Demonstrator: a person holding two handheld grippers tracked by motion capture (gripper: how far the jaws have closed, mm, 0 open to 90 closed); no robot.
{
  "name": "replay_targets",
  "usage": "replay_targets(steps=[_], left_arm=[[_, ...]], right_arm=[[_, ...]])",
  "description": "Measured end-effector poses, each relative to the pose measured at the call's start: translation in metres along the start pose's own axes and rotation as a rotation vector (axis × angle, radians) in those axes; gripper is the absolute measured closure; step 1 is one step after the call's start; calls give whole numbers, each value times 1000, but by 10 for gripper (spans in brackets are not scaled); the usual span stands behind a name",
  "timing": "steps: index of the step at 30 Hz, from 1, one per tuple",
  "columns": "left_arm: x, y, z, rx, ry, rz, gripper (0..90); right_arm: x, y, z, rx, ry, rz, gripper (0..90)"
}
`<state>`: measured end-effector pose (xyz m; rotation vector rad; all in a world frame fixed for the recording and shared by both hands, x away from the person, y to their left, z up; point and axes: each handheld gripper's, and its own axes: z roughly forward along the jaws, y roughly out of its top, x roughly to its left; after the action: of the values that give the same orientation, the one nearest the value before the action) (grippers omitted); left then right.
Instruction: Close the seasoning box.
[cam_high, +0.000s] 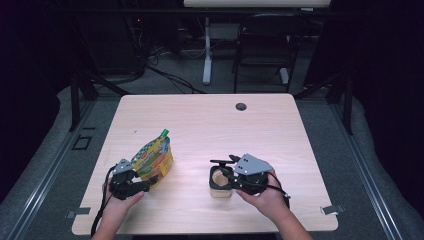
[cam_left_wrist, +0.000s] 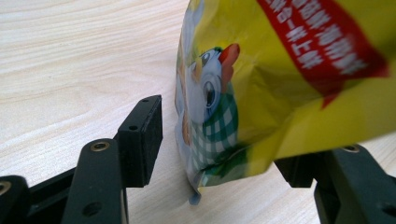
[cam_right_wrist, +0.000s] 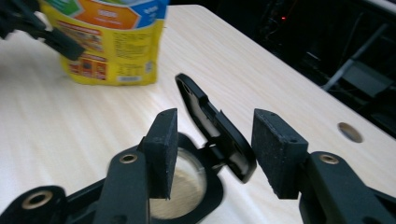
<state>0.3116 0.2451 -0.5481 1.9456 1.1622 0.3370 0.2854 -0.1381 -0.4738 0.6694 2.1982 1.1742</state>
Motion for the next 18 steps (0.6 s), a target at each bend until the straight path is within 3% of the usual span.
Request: replay_targets(steps=[5,11,18], left_arm=[[-1,4,-5,7,-10,-10,403],[-4,-1,-10,44,-5,6,398],[-7,-13,-13,45,-5,13,397]], right_arm=[[12,-7,-11,-7,35,6,474],[14,-17,-26,-30,10,51,444],[9,-31,-24,-32,-20,106,433]])
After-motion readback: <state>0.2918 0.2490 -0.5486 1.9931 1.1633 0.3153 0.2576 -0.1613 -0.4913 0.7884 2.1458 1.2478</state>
